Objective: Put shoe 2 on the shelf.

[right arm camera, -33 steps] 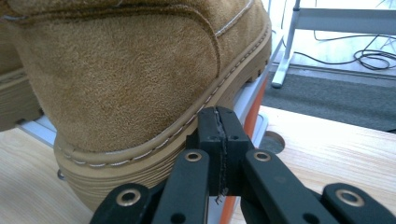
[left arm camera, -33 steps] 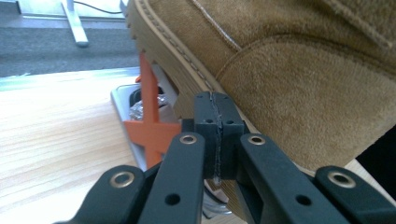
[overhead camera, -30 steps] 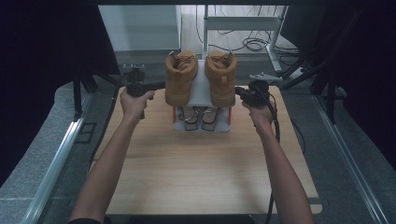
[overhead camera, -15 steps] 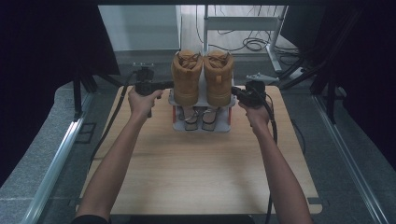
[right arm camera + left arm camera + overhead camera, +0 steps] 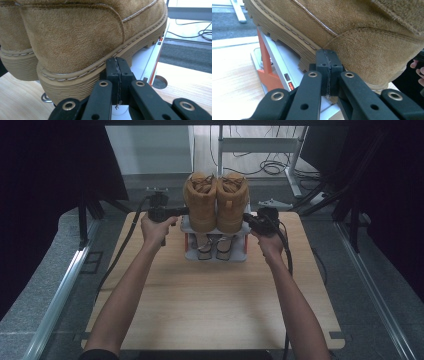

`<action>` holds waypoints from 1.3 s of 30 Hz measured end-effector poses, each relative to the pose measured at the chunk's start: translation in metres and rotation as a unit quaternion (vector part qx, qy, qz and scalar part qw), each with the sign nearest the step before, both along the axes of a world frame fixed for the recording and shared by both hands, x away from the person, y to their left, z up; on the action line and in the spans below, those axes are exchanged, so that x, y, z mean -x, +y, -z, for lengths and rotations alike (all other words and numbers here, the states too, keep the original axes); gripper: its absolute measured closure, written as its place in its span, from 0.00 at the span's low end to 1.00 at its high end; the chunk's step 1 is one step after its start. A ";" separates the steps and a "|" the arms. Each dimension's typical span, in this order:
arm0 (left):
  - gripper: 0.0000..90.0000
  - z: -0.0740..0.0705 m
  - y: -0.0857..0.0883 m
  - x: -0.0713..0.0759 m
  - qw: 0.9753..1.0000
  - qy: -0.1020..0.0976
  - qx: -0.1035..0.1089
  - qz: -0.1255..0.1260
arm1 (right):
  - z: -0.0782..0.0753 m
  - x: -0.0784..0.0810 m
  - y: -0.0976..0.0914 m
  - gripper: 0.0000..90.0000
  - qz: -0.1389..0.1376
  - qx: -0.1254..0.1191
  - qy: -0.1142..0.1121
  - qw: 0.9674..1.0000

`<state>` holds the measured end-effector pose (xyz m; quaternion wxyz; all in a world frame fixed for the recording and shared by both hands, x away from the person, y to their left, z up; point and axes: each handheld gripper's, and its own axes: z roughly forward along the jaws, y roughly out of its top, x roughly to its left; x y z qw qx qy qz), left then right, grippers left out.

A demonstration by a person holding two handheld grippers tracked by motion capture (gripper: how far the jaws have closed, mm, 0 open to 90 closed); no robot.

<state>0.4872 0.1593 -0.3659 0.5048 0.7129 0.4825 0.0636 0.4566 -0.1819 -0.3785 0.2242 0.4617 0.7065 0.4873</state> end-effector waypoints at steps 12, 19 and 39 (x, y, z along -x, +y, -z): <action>1.00 0.003 0.003 -0.001 1.000 -0.005 0.009 0.005 | -0.001 0.001 -0.002 1.00 -0.008 -0.002 -0.003 1.000; 0.93 -0.002 0.019 0.011 0.999 -0.029 0.013 -0.007 | -0.005 0.009 -0.008 0.99 -0.004 -0.013 -0.016 1.000; 0.66 0.006 0.048 0.079 0.997 -0.073 0.014 0.001 | 0.000 0.057 -0.024 0.62 -0.050 -0.042 -0.044 0.997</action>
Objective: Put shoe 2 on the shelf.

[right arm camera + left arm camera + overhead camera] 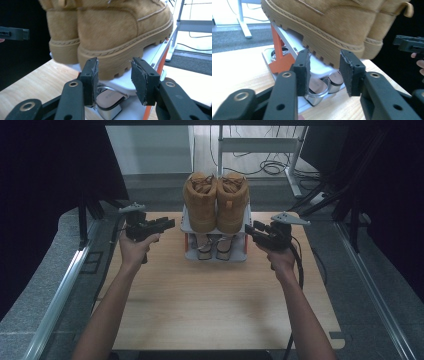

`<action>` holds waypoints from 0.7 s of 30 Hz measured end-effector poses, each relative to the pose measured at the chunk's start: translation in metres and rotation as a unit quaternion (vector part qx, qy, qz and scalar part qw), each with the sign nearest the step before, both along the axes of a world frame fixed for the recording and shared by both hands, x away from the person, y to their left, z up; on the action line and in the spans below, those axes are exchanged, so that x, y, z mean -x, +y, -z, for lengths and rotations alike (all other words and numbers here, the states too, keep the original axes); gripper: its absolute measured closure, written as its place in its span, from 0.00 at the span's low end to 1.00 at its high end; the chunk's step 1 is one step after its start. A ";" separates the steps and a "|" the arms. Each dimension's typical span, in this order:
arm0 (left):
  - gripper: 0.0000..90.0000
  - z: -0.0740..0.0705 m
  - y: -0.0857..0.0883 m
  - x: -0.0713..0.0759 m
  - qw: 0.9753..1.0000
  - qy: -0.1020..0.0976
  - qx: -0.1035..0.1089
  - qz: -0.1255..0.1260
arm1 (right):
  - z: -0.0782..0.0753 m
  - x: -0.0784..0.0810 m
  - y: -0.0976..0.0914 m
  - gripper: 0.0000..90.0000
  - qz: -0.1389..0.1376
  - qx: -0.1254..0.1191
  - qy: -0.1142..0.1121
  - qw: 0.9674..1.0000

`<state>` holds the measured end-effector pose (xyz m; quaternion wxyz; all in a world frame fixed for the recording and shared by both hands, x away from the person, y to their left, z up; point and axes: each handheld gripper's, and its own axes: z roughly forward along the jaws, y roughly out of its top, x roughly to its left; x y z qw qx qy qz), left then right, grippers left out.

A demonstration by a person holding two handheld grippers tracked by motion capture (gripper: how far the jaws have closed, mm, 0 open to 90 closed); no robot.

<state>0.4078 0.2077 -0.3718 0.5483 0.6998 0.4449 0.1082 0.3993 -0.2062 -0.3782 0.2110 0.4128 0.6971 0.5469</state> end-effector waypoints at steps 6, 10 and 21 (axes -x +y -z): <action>0.61 0.014 -0.001 0.025 1.000 -0.007 -0.029 0.006 | 0.015 0.017 0.002 0.60 -0.013 -0.002 -0.001 1.000; 0.59 0.029 0.001 0.046 0.999 -0.004 -0.030 0.020 | 0.025 0.029 0.001 0.58 -0.020 0.003 -0.004 1.000; 0.58 0.072 0.001 0.082 0.997 0.001 -0.070 0.018 | 0.058 0.059 -0.011 0.57 -0.026 0.003 0.002 1.000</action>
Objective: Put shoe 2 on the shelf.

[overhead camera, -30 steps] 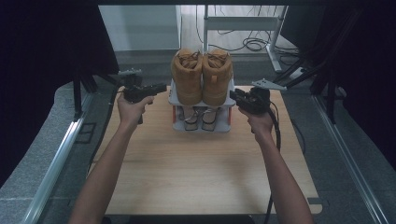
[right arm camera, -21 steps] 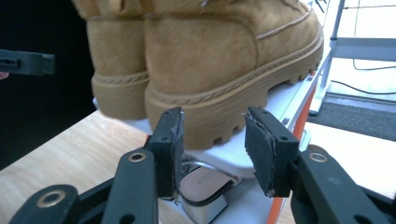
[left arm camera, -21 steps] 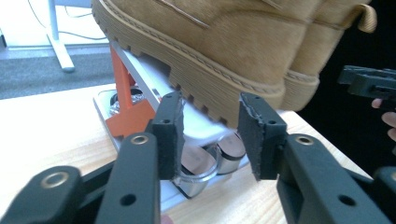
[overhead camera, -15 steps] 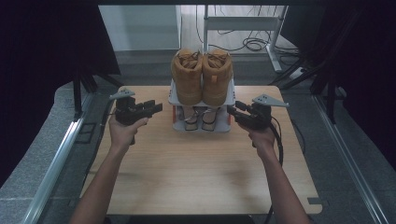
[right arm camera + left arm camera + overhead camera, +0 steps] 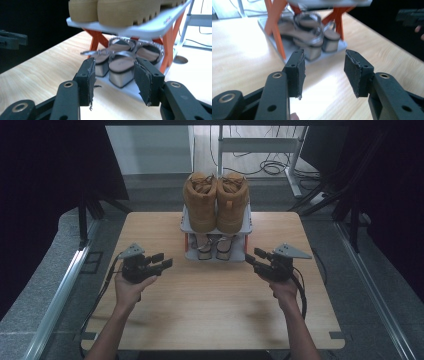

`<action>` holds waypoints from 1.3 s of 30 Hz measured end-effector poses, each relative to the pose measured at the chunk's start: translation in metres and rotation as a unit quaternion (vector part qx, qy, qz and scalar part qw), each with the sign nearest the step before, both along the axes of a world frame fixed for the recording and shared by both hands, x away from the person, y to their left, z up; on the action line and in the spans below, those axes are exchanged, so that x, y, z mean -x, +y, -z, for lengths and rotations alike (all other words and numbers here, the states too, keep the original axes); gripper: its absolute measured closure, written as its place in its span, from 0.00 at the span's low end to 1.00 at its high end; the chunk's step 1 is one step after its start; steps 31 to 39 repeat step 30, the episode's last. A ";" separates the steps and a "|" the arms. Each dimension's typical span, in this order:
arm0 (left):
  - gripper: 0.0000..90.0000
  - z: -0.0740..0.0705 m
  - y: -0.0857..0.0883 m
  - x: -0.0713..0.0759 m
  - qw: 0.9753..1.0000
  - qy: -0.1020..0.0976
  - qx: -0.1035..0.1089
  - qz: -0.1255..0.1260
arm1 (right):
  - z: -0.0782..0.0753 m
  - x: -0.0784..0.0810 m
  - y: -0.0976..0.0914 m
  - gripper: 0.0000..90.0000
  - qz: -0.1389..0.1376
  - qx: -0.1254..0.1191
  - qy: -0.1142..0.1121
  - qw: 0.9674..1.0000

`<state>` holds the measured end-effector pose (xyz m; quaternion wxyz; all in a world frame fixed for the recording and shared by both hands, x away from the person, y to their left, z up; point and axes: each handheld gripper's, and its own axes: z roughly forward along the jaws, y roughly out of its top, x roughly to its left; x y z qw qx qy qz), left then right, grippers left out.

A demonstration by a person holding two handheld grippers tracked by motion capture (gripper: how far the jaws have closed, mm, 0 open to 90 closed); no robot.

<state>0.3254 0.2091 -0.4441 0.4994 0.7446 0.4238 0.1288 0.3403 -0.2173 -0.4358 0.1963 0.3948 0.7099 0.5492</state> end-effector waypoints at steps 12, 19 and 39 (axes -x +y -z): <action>0.55 0.045 0.002 0.020 0.998 0.027 -0.065 -0.005 | 0.056 0.017 0.001 0.56 -0.004 0.040 0.048 0.998; 0.55 0.053 0.009 0.022 0.997 0.036 -0.070 -0.017 | 0.064 0.021 0.008 0.56 -0.018 0.048 0.056 0.997; 0.53 0.054 0.007 0.023 0.997 0.043 -0.058 -0.008 | 0.064 0.024 0.003 0.55 -0.019 0.053 0.051 0.997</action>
